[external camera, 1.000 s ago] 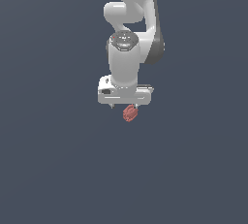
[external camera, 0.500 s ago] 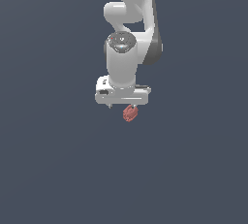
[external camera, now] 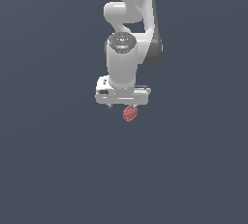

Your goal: Pick up the object and move it to a goal position.

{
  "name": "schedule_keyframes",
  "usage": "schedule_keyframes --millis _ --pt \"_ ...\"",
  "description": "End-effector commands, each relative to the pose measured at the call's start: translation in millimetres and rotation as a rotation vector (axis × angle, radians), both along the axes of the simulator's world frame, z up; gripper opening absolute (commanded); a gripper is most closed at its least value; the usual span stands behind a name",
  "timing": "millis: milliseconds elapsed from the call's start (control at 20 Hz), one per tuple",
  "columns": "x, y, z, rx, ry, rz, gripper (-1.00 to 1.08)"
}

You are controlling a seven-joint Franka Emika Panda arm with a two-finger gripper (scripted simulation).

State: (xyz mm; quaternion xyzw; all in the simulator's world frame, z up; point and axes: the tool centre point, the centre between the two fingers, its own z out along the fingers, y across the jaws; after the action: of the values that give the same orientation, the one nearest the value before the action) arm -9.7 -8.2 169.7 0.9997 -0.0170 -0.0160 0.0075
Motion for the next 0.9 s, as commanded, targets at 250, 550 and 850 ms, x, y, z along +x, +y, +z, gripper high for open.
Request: schedule_keyframes --millis 250,550,850 --pt "-5 7 -9 0.001 -0.005 -0.082 1.0" --pt "-13 15 -22 0.002 -0.011 -0.198 1.0" --pt "-24 25 -38 0.003 -0.019 -0.349 1.0"
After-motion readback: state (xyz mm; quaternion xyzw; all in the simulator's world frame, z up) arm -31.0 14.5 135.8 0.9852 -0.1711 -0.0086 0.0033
